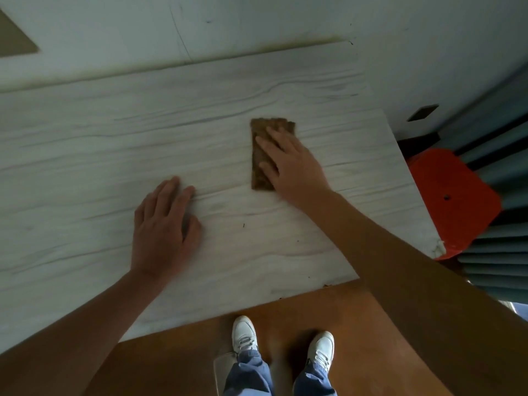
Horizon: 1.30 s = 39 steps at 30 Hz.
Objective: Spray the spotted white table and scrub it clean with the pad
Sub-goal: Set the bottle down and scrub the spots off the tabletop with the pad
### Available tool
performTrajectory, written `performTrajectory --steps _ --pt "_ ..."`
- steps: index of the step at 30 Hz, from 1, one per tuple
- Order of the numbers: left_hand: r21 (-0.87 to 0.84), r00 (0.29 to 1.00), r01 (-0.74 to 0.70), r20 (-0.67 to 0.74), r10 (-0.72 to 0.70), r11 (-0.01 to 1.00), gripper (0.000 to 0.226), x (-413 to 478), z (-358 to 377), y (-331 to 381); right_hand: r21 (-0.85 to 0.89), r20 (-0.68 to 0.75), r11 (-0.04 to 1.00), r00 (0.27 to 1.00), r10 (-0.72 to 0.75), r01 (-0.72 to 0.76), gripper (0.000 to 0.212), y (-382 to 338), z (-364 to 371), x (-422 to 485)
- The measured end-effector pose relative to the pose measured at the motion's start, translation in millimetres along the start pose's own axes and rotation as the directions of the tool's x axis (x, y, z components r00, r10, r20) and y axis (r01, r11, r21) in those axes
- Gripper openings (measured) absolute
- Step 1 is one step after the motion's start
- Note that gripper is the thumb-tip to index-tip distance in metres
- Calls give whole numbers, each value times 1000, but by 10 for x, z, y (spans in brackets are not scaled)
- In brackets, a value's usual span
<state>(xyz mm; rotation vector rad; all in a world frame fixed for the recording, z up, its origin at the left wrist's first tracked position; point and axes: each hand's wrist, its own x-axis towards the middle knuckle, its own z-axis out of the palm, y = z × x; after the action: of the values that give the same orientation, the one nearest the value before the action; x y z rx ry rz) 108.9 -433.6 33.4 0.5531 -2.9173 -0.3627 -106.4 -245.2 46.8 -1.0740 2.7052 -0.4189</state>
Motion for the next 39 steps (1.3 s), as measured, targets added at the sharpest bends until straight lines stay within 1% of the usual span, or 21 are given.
performTrajectory --steps 2,3,5,6,7,8,10,12,13,15,17,20,22,24,26,28,29,31,34,36,39 --pt "-2 1000 6 -8 -6 1000 60 4 -3 6 26 -53 978 977 209 -208 54 165 -115 253" --pt "-1 1000 7 -7 -7 1000 59 7 -3 10 34 -66 959 957 284 -282 55 206 -153 305" --pt "-2 1000 4 -8 -4 1000 58 10 -4 11 18 -74 937 935 348 -348 56 161 -142 311" --pt "-2 1000 3 -9 -3 1000 58 11 -8 7 4 -72 942 939 335 -336 57 66 -110 268" --pt "-2 1000 1 -5 -1 1000 57 8 -13 4 -9 -65 958 956 286 -287 56 -57 -69 188" --pt "-2 1000 0 5 0 1000 57 5 -17 3 -16 -45 980 979 197 -198 56 -189 -18 74" --pt "-3 1000 3 28 -3 1000 58 -7 -28 3 -21 39 998 998 -57 58 57 -440 87 -241" --pt "-8 998 13 55 -13 1000 59 -9 -40 3 -35 124 954 948 -292 298 59 -587 180 -617" --pt "-9 998 19 62 -19 1000 59 -8 -42 3 -49 169 925 916 -364 377 59 -598 208 -795" --pt "-12 998 16 54 -16 1000 59 -6 -45 -3 -72 221 895 882 -416 440 58 -487 217 -1058" --pt "-20 999 6 39 -5 1000 58 -6 -44 -8 -95 190 915 909 -371 393 57 -274 138 -1200" --pt "-32 999 5 34 -4 999 56 -16 -37 -12 -108 154 973 970 -188 206 58 34 -35 -1259" --pt "-36 999 2 33 -1 999 56 -16 -34 -8 -94 114 994 992 -52 63 58 146 -116 -1166" --pt "-34 1000 1 30 0 999 57 -11 -33 -14 -68 32 994 996 87 -85 56 128 -110 -947" --pt "-28 999 2 34 -1 1000 57 -12 -37 -21 -36 -47 974 974 224 -225 55 -47 -40 -640" --pt "-24 999 3 32 -2 1000 57 -13 -37 -28 3 -84 955 951 296 -297 55 -329 89 -368" --pt "-28 999 2 32 -1 1000 57 -15 -38 -28 19 -92 958 954 286 -286 54 -489 163 -290" --pt "-31 999 6 33 -5 1000 57 -19 -39 -28 29 -93 979 975 202 -200 54 -793 300 -298" --pt "-17 999 18 48 -17 1000 58 -26 -51 -22 34 -48 998 997 61 -60 54 -1052 413 -689" --pt "-14 998 22 55 -21 1000 58 -34 -60 -21 29 -4 1000 1000 -8 8 55 -1028 414 -1029" --pt "-23 999 18 37 -17 1000 57 -23 -53 -16 22 36 998 997 -66 66 56 -721 348 -1432"
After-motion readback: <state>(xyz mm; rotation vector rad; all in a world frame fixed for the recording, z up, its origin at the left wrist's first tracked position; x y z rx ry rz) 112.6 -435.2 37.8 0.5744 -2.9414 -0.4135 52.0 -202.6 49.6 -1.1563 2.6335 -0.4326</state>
